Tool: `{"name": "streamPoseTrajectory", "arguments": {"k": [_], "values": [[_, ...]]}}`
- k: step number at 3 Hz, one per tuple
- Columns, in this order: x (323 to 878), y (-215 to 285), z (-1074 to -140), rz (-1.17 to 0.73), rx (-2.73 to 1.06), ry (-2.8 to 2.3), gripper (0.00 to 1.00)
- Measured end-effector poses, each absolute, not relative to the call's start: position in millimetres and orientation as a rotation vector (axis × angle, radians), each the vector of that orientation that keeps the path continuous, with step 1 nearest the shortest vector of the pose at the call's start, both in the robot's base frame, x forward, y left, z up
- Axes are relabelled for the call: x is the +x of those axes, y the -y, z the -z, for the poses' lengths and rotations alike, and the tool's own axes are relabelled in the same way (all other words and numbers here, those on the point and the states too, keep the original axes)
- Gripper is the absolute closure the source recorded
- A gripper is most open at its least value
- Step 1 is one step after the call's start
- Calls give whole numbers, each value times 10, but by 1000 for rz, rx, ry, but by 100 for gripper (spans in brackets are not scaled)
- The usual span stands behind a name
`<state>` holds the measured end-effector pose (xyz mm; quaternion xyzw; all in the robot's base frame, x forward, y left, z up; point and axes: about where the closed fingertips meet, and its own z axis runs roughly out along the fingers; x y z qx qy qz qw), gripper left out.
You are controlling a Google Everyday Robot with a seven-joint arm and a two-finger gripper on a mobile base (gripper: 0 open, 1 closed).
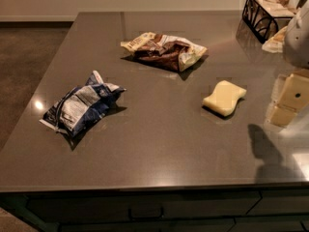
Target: Pick brown chip bag
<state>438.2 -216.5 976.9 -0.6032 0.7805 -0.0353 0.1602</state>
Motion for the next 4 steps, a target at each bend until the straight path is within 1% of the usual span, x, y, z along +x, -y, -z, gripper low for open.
{"name": "streamPoseTrajectory", "arguments": {"k": [1, 2, 4], "values": [[4384, 2164, -9772, 102, -1723, -2229, 0], [4572, 2108, -9729, 98, -1721, -2212, 0], [5191, 1921, -9590, 105, -1717, -2148, 0]]}}
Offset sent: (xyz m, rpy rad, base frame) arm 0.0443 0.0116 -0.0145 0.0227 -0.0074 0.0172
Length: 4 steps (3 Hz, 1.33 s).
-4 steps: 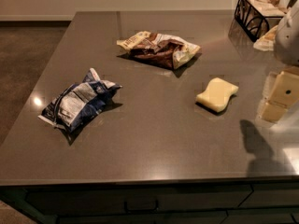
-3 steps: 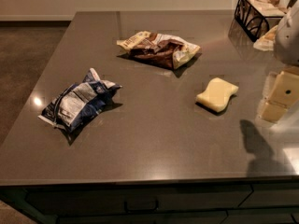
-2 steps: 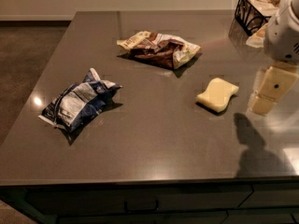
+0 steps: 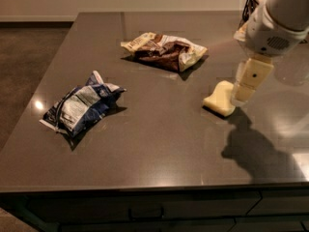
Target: Pick brown chip bag
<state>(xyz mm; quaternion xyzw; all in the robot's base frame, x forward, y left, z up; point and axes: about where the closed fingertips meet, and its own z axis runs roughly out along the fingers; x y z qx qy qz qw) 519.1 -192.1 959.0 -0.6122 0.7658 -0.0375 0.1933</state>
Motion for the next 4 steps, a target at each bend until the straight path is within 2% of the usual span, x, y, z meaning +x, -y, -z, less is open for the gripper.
{"name": "streamPoseTrajectory", "arguments": {"k": [4], "values": [[6593, 1496, -9083, 126, -1593, -2162, 0]]}}
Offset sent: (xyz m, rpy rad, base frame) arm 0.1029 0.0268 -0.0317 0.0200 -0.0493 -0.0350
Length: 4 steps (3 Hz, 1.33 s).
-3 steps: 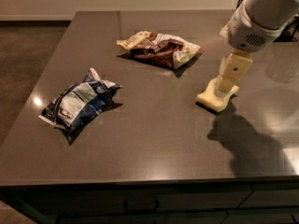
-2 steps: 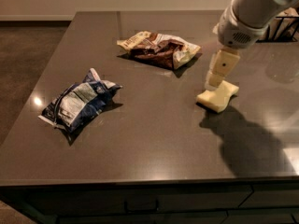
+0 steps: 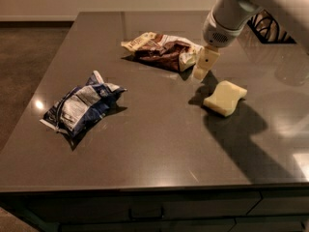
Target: Pick brown chip bag
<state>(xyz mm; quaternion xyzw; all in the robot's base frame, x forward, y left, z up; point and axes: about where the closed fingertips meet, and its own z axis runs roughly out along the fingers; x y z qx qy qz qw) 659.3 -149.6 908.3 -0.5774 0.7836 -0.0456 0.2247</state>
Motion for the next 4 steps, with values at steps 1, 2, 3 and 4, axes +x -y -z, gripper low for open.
{"name": "streamPoseTrajectory", "arguments": {"k": [1, 2, 3, 4], "values": [[6969, 1392, -8926, 89, -1531, -2208, 0], [7292, 1339, -8764, 60, -1479, -2253, 0], [7487, 1306, -8655, 43, -1458, -2274, 0], [7545, 1248, -8662, 15, -1455, -2269, 19]]}}
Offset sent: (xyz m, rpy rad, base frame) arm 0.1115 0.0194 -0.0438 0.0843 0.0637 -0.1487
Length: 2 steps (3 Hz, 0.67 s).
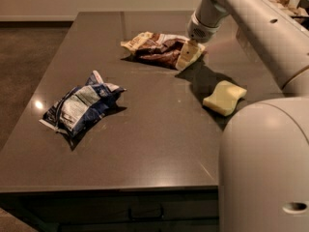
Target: Pick brown chip bag
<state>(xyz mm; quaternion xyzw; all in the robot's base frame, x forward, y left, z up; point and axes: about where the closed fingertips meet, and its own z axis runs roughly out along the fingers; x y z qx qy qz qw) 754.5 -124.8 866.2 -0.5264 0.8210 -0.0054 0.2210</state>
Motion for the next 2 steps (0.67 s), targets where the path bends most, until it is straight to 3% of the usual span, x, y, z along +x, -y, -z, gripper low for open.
{"name": "streamPoseTrajectory", "arguments": {"k": [2], "values": [[7429, 1180, -8839, -54, -1476, -2219, 65]]}}
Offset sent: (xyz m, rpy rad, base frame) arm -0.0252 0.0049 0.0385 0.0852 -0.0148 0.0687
